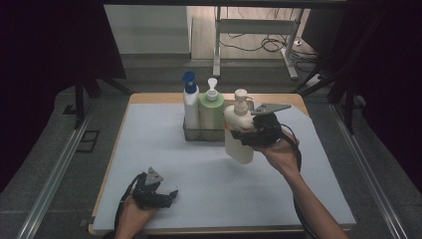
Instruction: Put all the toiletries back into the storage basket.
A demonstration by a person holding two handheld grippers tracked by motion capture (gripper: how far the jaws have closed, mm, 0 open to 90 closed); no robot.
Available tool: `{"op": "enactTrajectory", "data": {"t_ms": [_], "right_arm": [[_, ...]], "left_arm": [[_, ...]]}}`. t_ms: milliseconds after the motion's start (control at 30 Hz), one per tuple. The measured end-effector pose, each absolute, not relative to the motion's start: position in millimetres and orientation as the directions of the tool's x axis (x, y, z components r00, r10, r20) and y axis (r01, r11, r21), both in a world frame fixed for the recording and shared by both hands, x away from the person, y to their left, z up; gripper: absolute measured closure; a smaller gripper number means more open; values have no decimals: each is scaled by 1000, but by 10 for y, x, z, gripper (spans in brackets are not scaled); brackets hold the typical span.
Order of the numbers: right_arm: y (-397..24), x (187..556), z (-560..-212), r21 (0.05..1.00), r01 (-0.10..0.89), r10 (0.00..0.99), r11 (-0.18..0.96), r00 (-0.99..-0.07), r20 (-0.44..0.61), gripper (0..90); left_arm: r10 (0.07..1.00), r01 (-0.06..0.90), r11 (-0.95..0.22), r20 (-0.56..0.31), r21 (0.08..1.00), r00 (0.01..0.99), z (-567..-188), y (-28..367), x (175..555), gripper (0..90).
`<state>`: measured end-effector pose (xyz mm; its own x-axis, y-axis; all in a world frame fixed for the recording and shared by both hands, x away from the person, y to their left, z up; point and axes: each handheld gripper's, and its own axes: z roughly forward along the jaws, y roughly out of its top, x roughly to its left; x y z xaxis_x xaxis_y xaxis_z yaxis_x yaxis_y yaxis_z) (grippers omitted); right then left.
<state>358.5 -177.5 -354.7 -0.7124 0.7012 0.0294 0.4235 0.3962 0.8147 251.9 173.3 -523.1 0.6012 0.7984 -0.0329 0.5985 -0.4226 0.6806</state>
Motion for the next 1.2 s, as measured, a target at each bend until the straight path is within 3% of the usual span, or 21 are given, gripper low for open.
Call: {"op": "enactTrajectory", "data": {"t_ms": [1200], "right_arm": [[-1884, 4239, -3355, 858, 433, 822, 275, -568, 23, 376]], "left_arm": [[798, 599, -421, -35, 682, 601, -5232, 1734, 2518, 124]]}}
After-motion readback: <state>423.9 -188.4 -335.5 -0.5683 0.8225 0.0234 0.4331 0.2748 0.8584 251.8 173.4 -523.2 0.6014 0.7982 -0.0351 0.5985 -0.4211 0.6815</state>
